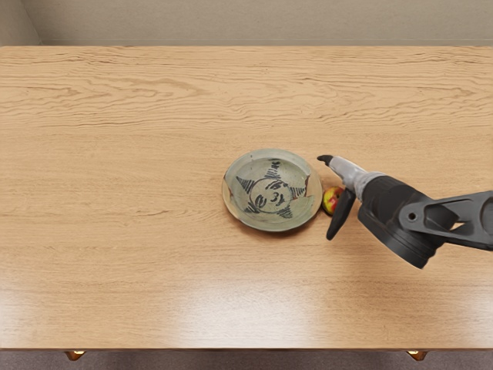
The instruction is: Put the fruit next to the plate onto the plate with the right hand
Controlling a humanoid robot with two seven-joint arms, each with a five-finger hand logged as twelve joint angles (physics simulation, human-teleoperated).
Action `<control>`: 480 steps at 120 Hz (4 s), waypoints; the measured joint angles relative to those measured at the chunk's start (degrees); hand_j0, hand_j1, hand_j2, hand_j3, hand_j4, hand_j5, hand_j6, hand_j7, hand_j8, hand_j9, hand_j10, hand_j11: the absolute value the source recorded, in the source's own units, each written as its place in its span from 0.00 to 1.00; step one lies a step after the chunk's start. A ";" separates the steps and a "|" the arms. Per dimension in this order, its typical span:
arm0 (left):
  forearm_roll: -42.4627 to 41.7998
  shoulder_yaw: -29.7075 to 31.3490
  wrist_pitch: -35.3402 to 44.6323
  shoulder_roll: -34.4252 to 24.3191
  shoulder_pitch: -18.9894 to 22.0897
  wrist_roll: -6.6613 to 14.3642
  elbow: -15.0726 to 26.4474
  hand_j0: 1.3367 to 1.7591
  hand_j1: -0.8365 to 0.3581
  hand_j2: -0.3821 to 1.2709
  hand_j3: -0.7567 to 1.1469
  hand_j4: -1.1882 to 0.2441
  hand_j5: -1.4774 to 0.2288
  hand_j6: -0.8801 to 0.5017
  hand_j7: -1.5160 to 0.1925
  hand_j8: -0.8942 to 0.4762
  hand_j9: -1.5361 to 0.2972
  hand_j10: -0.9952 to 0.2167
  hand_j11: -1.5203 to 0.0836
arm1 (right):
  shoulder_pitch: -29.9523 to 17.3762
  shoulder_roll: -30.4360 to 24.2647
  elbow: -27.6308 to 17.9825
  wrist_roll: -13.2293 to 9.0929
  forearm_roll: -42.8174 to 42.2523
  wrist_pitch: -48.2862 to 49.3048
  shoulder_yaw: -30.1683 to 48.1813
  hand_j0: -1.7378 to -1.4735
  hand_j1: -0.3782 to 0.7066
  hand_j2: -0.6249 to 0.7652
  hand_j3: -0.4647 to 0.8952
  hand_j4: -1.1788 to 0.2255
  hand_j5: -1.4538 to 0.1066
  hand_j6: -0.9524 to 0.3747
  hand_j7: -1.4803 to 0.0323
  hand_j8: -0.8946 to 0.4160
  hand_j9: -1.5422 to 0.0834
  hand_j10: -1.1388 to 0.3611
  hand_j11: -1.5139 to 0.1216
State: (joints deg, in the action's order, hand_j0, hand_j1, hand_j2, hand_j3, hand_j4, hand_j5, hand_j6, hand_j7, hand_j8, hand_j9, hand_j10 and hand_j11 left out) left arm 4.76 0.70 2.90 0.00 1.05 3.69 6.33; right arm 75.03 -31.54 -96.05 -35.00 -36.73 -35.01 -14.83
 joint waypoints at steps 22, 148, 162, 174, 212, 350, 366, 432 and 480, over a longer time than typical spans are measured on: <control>0.00 0.00 0.00 0.00 0.00 0.00 0.00 0.76 0.75 0.26 0.40 0.66 0.68 0.46 0.70 0.47 0.67 0.62 0.75 | 0.04 0.85 1.26 0.00 0.00 0.00 -1.07 0.30 0.09 0.44 0.34 0.80 0.89 0.68 0.93 0.64 0.91 0.72 0.88; -0.01 0.01 0.00 0.00 0.00 0.01 0.00 0.76 0.75 0.26 0.40 0.66 0.68 0.46 0.70 0.47 0.67 0.62 0.75 | 0.08 2.73 5.13 0.13 -0.53 0.08 -4.57 0.30 0.36 0.41 0.34 0.61 0.69 0.49 0.72 0.58 0.58 0.67 0.54; 0.03 0.02 0.00 0.00 0.00 0.01 0.00 0.76 0.75 0.26 0.40 0.66 0.68 0.46 0.70 0.47 0.67 0.62 0.75 | 0.16 1.57 4.99 0.36 -0.68 0.27 -4.59 0.30 0.38 0.41 0.34 0.61 0.67 0.48 0.71 0.42 0.73 0.60 0.59; 0.02 0.01 0.00 0.00 0.00 0.00 0.00 0.76 0.75 0.26 0.40 0.66 0.68 0.46 0.70 0.47 0.67 0.62 0.75 | 0.46 0.50 4.12 0.14 -0.50 0.10 -4.60 0.30 0.38 0.40 0.34 0.61 0.67 0.48 0.70 0.42 0.71 0.58 0.62; 0.00 0.00 0.00 0.00 0.00 0.00 0.00 0.76 0.75 0.26 0.40 0.66 0.68 0.46 0.70 0.47 0.67 0.62 0.75 | 0.45 0.97 3.71 0.01 -0.55 0.01 -4.59 0.30 0.41 0.40 0.34 0.59 0.64 0.46 0.68 0.41 0.68 0.53 0.64; 0.01 0.00 0.00 0.00 0.00 0.00 0.00 0.76 0.75 0.26 0.40 0.66 0.68 0.46 0.70 0.47 0.67 0.62 0.75 | -0.94 2.81 8.41 -0.05 -1.32 -0.02 -3.96 0.32 0.60 0.50 0.34 0.45 0.45 0.36 0.46 0.36 0.40 0.46 0.39; 0.00 0.00 0.00 0.00 0.00 0.00 0.00 0.76 0.75 0.26 0.40 0.66 0.68 0.46 0.70 0.47 0.67 0.62 0.75 | -1.16 1.01 8.53 0.00 -1.20 0.03 -4.00 0.31 0.61 0.55 0.34 0.45 0.41 0.36 0.43 0.27 0.40 0.39 0.38; 0.02 0.00 0.00 0.00 0.00 0.00 0.00 0.76 0.75 0.26 0.40 0.66 0.68 0.46 0.70 0.47 0.67 0.62 0.75 | 3.72 -2.38 5.52 0.03 -0.67 0.08 -0.07 0.31 0.60 0.58 0.34 0.45 0.38 0.35 0.41 0.20 0.41 0.33 0.39; 0.00 0.00 0.00 0.00 0.00 0.00 0.00 0.76 0.75 0.26 0.40 0.66 0.68 0.46 0.70 0.47 0.67 0.62 0.75 | 11.05 5.90 3.73 0.08 5.27 0.16 -0.38 0.30 0.63 0.69 0.34 0.42 0.37 0.34 0.40 0.17 0.41 0.32 0.39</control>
State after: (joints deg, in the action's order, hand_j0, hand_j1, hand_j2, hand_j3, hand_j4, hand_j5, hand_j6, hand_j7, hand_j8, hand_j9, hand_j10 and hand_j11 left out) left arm 4.76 0.70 2.90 0.00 1.05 3.69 6.33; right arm 86.07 -25.64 -92.32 -34.92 -31.46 -34.84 -15.22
